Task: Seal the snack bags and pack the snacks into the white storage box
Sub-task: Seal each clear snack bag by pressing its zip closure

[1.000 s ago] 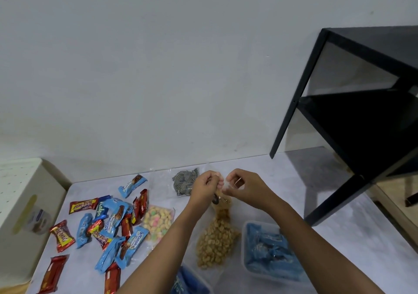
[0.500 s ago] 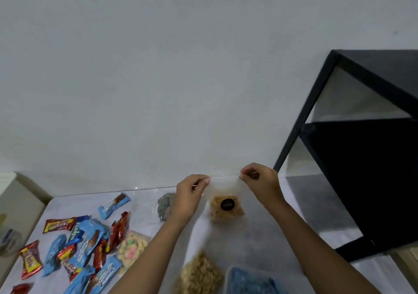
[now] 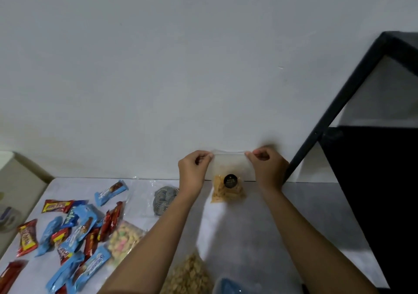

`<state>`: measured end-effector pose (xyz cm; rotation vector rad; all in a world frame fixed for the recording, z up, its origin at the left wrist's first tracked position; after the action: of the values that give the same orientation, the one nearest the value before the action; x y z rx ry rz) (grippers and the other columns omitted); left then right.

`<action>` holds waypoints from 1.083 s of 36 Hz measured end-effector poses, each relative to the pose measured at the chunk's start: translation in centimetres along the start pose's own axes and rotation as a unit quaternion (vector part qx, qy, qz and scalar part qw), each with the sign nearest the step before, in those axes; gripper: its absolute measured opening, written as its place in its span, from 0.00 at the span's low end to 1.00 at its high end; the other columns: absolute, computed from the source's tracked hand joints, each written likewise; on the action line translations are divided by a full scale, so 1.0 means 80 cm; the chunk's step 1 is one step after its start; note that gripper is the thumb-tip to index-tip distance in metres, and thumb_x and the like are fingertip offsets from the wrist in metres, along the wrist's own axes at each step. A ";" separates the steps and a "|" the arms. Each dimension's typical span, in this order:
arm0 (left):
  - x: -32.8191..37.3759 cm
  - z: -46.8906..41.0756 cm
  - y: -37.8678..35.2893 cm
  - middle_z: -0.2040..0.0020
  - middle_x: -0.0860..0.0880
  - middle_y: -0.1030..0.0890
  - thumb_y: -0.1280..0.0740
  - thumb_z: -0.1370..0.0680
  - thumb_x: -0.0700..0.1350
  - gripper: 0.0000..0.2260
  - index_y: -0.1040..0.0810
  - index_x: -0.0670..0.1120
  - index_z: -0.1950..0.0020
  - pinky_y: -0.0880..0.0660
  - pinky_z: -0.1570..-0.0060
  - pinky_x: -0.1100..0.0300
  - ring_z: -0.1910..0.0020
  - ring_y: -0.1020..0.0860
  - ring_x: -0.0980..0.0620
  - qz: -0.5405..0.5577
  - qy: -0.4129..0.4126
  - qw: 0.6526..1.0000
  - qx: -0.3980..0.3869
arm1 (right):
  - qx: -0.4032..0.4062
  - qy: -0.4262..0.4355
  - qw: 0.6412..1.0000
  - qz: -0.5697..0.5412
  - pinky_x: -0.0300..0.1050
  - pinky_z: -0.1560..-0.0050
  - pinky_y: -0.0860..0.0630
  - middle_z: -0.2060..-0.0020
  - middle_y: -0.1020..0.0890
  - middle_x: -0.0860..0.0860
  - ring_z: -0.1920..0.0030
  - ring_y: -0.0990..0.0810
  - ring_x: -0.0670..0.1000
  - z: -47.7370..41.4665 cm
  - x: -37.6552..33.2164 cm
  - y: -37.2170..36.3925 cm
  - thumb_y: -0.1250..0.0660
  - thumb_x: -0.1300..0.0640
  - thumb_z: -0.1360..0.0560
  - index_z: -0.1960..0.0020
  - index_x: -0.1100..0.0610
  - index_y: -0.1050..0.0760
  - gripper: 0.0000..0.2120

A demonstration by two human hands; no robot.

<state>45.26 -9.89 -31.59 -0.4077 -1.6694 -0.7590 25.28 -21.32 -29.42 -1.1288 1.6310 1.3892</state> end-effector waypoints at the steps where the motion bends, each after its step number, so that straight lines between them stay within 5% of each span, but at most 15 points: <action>1: 0.000 0.000 0.000 0.62 0.46 0.17 0.29 0.27 0.42 0.03 0.17 0.43 0.56 0.25 0.58 0.67 0.61 0.21 0.53 -0.002 0.001 1.000 0.000 | 0.002 -0.003 1.000 0.000 0.24 0.67 0.31 0.70 0.22 0.49 0.68 0.26 0.45 0.000 0.001 0.000 0.24 0.60 0.34 0.66 0.60 0.23 0.08; 6: 0.003 0.006 0.010 0.62 0.47 0.19 0.30 0.26 0.42 0.04 0.18 0.42 0.55 0.26 0.60 0.72 0.62 0.23 0.56 -0.017 0.000 1.000 -0.010 | 0.006 0.003 1.000 0.002 0.24 0.67 0.31 0.68 0.21 0.51 0.67 0.26 0.46 0.012 -0.005 0.005 0.26 0.61 0.33 0.64 0.60 0.23 0.07; 9: -0.005 0.011 0.033 0.60 0.47 0.18 0.32 0.25 0.40 0.04 0.18 0.42 0.54 0.25 0.55 0.66 0.59 0.21 0.53 -0.040 0.005 0.999 -0.020 | -0.011 0.020 1.000 0.016 0.24 0.67 0.31 0.69 0.21 0.51 0.67 0.25 0.46 0.028 -0.012 0.000 0.26 0.61 0.33 0.64 0.60 0.23 0.06; 16: -0.072 0.012 0.130 0.47 0.42 0.20 0.35 0.24 0.40 0.09 0.22 0.41 0.44 0.29 0.48 0.61 0.50 0.24 0.49 -0.196 0.066 0.977 -0.059 | -0.140 0.069 0.986 0.049 0.30 0.66 0.33 0.70 0.24 0.50 0.68 0.26 0.45 0.107 -0.020 -0.065 0.27 0.64 0.34 0.68 0.56 0.28 0.10; 23: -0.138 0.007 0.216 0.35 0.38 0.28 0.36 0.23 0.41 0.19 0.30 0.36 0.34 0.37 0.35 0.55 0.34 0.31 0.41 -0.337 0.120 0.928 -0.103 | -0.372 0.199 0.891 0.169 0.43 0.49 0.31 0.52 0.19 0.54 0.49 0.24 0.55 0.224 -0.031 -0.191 0.32 0.59 0.32 0.51 0.56 0.21 0.10; 28: -0.178 -0.008 0.230 0.40 0.37 0.27 0.36 0.24 0.43 0.14 0.28 0.34 0.43 0.32 0.41 0.52 0.40 0.29 0.40 -0.359 0.128 0.911 -0.158 | -0.417 0.304 0.824 0.232 0.45 0.45 0.26 0.47 0.21 0.51 0.45 0.24 0.54 0.280 -0.034 -0.259 0.43 0.51 0.35 0.45 0.54 0.24 0.22; 30: -0.186 -0.011 0.228 0.44 0.39 0.25 0.36 0.24 0.43 0.13 0.28 0.36 0.44 0.30 0.43 0.52 0.43 0.27 0.40 -0.345 0.123 0.915 -0.171 | -0.408 0.337 0.810 0.253 0.46 0.46 0.22 0.50 0.19 0.51 0.47 0.21 0.54 0.287 -0.031 -0.278 0.35 0.54 0.40 0.47 0.53 0.22 0.20; 33: -0.195 -0.015 0.228 0.63 0.47 0.28 0.33 0.26 0.41 0.08 0.31 0.43 0.59 0.33 0.59 0.56 0.58 0.27 0.45 -0.295 0.115 0.935 -0.158 | -0.384 0.369 0.793 0.296 0.48 0.50 0.21 0.51 0.17 0.51 0.48 0.18 0.55 0.293 -0.027 -0.295 0.26 0.57 0.48 0.52 0.51 0.20 0.24; 36: -0.209 -0.022 0.229 0.69 0.51 0.35 0.31 0.28 0.40 0.17 0.39 0.47 0.68 0.38 0.63 0.58 0.64 0.32 0.48 -0.270 0.113 0.946 -0.139 | -0.337 0.389 0.797 0.317 0.47 0.50 0.22 0.52 0.17 0.50 0.49 0.18 0.55 0.294 -0.024 -0.301 0.30 0.55 0.43 0.56 0.51 0.20 0.15; 39: -0.226 -0.025 0.223 0.68 0.53 0.33 0.32 0.27 0.40 0.12 0.35 0.49 0.61 0.36 0.61 0.59 0.62 0.31 0.49 -0.222 0.153 0.952 -0.148 | -0.280 0.395 0.805 0.343 0.48 0.45 0.29 0.57 0.17 0.49 0.51 0.19 0.55 0.286 -0.016 -0.304 0.35 0.55 0.37 0.61 0.52 0.21 0.07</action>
<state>62.46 4.12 -44.09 -0.1050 -1.3665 -1.3453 47.77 0.41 -41.22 -1.7112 2.4770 2.1380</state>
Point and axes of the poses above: each hand's wrist, its own z-axis away from the middle knuckle, its own y-axis out of the back of the hand, x = y × z, the point moved 8 cm from there along -z, towards the middle knuckle
